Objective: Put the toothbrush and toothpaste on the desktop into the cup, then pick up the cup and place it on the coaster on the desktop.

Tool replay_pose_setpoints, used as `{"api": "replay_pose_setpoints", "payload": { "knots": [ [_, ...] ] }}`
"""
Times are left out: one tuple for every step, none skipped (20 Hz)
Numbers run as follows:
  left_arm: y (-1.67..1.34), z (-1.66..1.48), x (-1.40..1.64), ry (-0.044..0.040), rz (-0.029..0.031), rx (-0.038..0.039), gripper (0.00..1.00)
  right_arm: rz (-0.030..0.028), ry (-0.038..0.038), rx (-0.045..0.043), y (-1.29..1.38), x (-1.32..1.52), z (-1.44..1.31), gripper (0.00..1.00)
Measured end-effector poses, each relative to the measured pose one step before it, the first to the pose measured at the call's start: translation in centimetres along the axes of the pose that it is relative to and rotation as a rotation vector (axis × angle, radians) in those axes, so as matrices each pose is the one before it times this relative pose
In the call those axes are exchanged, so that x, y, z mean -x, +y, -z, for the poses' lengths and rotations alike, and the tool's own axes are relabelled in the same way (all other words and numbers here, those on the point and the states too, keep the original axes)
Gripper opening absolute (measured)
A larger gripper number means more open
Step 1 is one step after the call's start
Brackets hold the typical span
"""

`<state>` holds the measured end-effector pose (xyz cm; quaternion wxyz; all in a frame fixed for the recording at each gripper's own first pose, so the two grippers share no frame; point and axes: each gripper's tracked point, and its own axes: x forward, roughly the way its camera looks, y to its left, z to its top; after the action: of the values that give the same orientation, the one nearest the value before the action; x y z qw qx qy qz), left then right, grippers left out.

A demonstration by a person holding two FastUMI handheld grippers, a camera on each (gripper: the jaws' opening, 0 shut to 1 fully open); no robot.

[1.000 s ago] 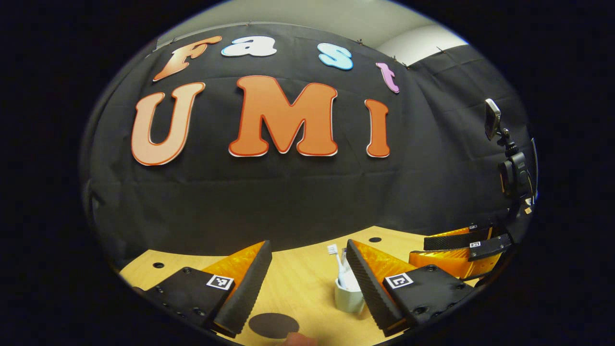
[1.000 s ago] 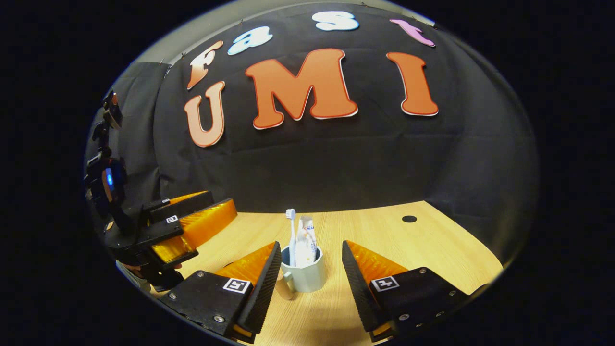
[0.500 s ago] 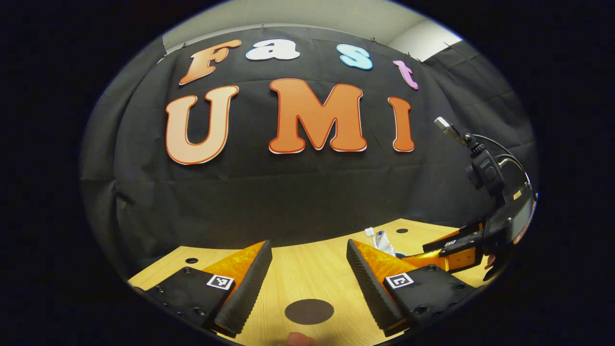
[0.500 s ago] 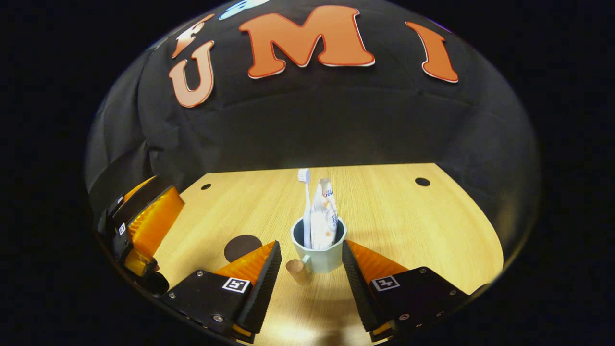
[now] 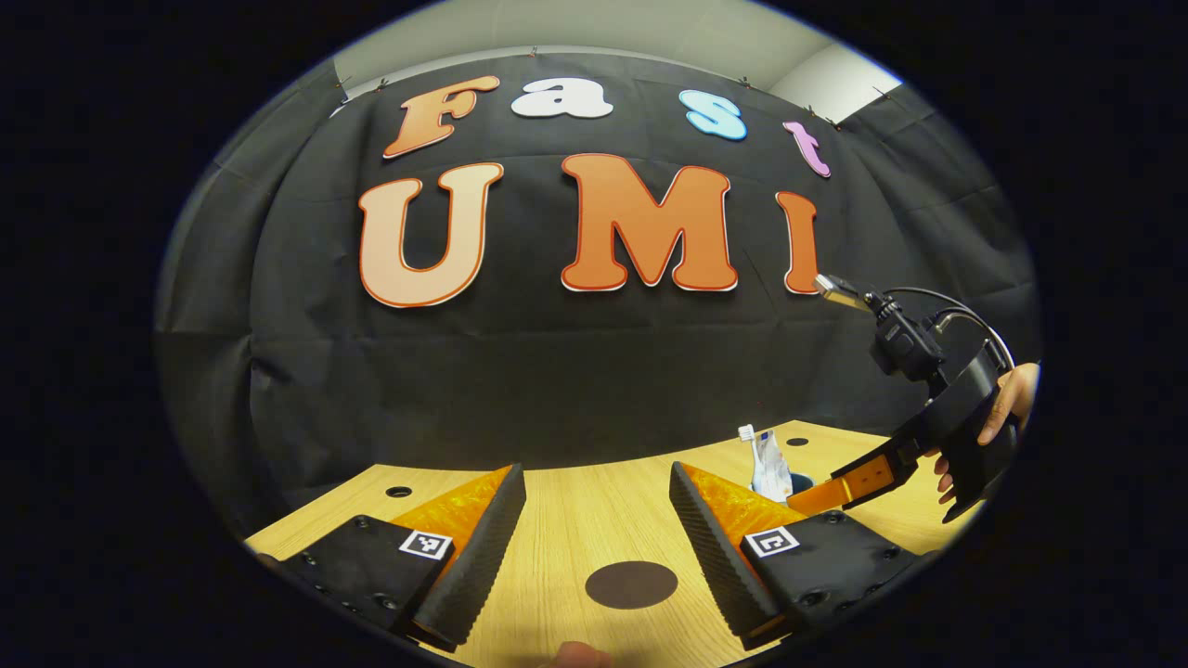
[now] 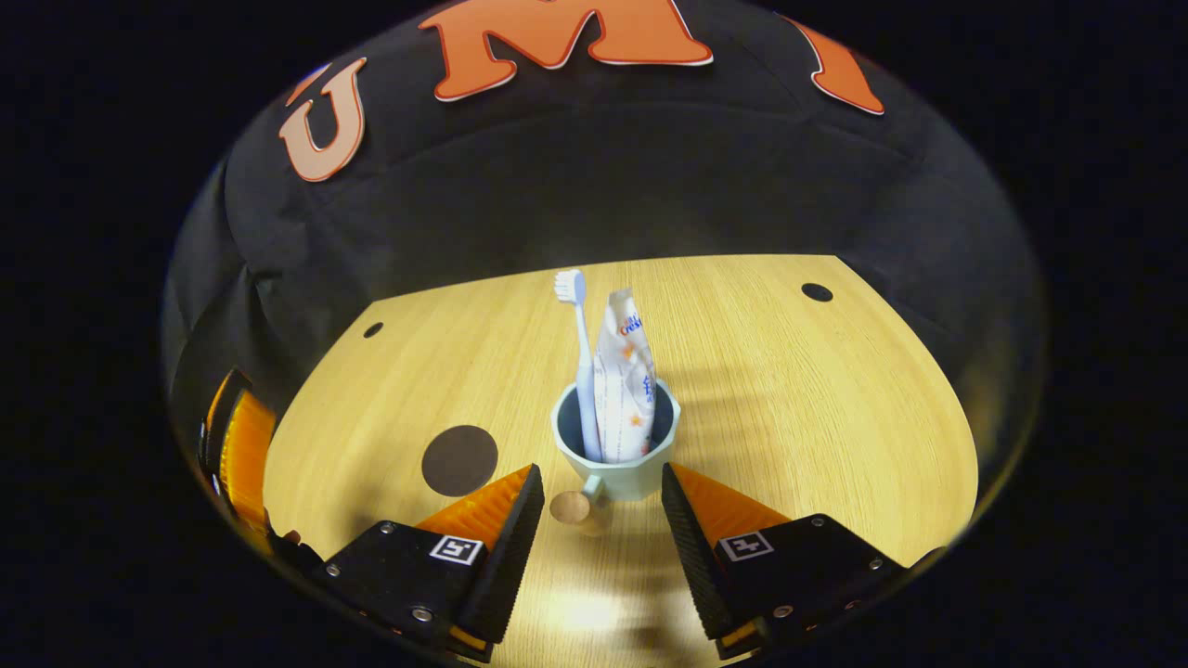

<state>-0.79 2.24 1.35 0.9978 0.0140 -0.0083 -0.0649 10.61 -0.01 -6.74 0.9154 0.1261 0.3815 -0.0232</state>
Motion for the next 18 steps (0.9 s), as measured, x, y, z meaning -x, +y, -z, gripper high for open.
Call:
{"api": "replay_pose_setpoints", "payload": {
  "knots": [
    [0.444,0.071,0.116,-0.00086,-0.00616,0.00652,0.99,-0.00476,0.02373,-0.00966,0.060,-0.341,0.329,0.78],
    [0.330,0.178,0.028,0.00216,-0.00473,0.00932,0.99,-0.00519,0.02579,-0.01551,0.052,-0.379,0.328,0.78],
    [0.259,0.236,0.082,0.00277,-0.00264,0.00885,0.99,0.00376,0.02652,-0.01327,-0.152,-0.515,0.377,0.78],
    [0.265,0.249,0.117,0.00441,0.00043,0.00859,0.98,-0.00662,0.02141,-0.01757,0.058,-0.452,0.175,0.78],
    [0.232,0.225,0.030,0.00331,-0.00073,0.00984,0.98,0.00350,0.01893,-0.01203,-0.001,-0.569,0.216,0.79],
    [0.275,0.205,0.209,0.00484,-0.00093,0.00751,0.98,0.01051,0.01281,0.00069,-0.237,-0.675,0.236,0.78],
    [0.371,0.224,0.169,0.00309,-0.00497,0.00494,0.98,0.02482,0.00987,0.01583,-0.385,-0.642,0.112,0.78],
    [0.380,0.133,0.221,0.00365,-0.00418,0.00161,0.99,0.03582,0.00512,0.02076,-0.655,-0.483,0.027,0.78],
    [0.418,0.223,-0.200,0.00078,-0.00747,0.00112,0.98,0.00979,0.00564,0.00877,-0.069,-0.412,0.040,0.79],
    [0.336,0.093,0.068,0.00199,-0.00664,0.00224,0.99,0.00531,-0.00384,-0.00097,0.163,0.100,-0.107,0.76],
    [0.296,0.137,-0.008,0.00306,-0.00415,0.00240,0.98,0.00500,0.00079,0.00363,0.054,0.083,0.059,0.75],
    [0.143,0.147,0.137,0.00546,-0.00211,0.00353,0.98,0.00729,-0.00014,0.00358,-0.139,0.244,0.027,0.72],
    [0.006,0.327,-0.157,0.00800,0.00114,0.00348,0.98,0.00898,-0.00264,0.00640,0.085,-0.014,0.072,0.71],
    [-0.044,0.193,0.124,0.00622,0.00286,0.00457,0.98,0.00938,0.00224,0.00720,-0.004,0.164,0.119,0.63],
    [0.031,0.276,-0.150,0.00615,0.00231,0.00527,0.99,0.01028,0.00362,0.00642,0.026,0.163,0.048,0.64],
    [0.166,0.220,0.012,0.00612,-0.00315,0.00324,0.99,0.00817,0.00675,0.00663,0.035,0.076,0.149,0.56],
    [0.313,0.102,0.074,0.00479,-0.00534,0.00077,0.99,0.00822,0.00706,-0.00631,0.018,0.332,0.053,0.55],
    [0.202,0.139,0.158,0.00186,-0.00489,0.00021,0.99,0.00226,-0.00762,-0.00525,0.045,0.774,-0.225,0.28]
  ]
}}
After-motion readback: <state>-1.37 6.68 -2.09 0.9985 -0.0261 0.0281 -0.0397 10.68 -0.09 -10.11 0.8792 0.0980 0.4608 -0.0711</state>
